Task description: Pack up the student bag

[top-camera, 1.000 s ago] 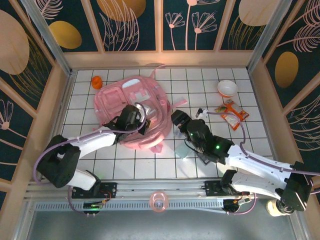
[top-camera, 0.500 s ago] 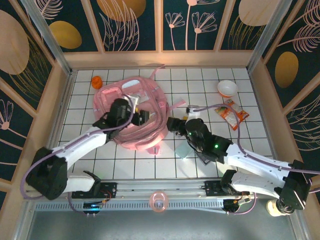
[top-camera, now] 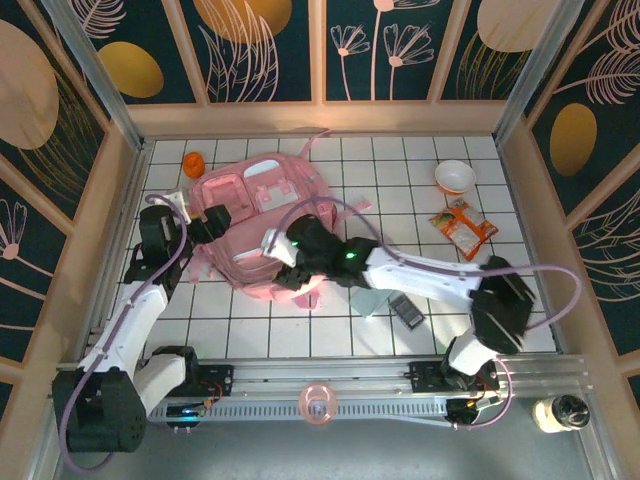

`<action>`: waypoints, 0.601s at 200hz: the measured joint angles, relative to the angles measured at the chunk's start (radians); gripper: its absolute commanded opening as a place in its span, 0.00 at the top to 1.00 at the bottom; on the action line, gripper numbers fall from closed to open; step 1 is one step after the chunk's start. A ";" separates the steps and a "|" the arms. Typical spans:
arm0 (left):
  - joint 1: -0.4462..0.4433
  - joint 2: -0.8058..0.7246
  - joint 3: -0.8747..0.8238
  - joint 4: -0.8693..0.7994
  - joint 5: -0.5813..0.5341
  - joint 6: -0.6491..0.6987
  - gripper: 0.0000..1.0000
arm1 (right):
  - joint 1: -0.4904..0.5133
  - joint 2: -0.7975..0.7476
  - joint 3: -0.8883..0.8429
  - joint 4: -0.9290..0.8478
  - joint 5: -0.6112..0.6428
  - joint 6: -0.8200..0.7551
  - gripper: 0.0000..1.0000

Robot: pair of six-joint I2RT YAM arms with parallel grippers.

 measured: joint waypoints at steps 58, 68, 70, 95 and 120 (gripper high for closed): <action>0.017 -0.064 -0.097 0.034 0.047 -0.097 0.14 | 0.036 0.248 0.084 -0.057 -0.001 -0.203 0.14; 0.018 -0.066 -0.105 0.041 0.050 -0.110 0.15 | 0.036 0.268 0.084 -0.055 0.009 -0.217 0.14; 0.018 -0.066 -0.107 0.043 0.050 -0.113 0.15 | 0.036 0.271 0.084 -0.054 0.010 -0.219 0.14; 0.019 -0.066 -0.122 0.060 0.058 -0.135 0.16 | 0.035 0.293 0.069 0.010 0.040 -0.238 0.55; 0.019 -0.065 -0.122 0.063 0.062 -0.140 0.16 | 0.032 0.287 0.034 0.087 0.066 -0.249 0.87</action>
